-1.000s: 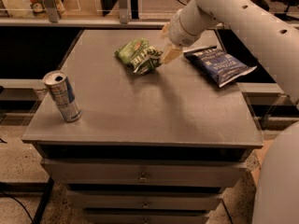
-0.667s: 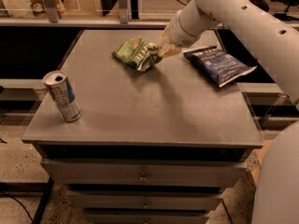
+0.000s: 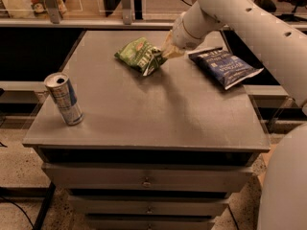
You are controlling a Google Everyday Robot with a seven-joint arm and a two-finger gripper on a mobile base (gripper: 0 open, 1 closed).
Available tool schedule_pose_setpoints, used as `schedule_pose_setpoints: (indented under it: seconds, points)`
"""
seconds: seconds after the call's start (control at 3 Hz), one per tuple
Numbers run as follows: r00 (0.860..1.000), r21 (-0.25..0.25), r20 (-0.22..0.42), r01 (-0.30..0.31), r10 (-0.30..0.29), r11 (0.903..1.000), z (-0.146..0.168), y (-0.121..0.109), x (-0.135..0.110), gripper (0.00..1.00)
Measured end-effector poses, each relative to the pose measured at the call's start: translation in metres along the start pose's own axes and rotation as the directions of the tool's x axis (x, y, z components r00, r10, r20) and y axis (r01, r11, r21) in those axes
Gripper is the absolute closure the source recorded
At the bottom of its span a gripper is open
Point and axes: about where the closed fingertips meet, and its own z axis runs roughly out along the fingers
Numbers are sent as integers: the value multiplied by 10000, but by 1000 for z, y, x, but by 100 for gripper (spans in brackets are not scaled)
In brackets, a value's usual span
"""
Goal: Move green jalapeno chip bag near redbull can
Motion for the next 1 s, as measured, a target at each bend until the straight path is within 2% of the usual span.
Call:
schedule_pose_setpoints:
  seconds: [0.33,0.67,1.0]
  points:
    - [10000,-2,0,0,0,10000,0,0,0,100]
    - [9976,-455,691,17,14,9990,5,6,-11,100]
    - [9880,-851,1529,337,-204,9958,-1,21,-32,100]
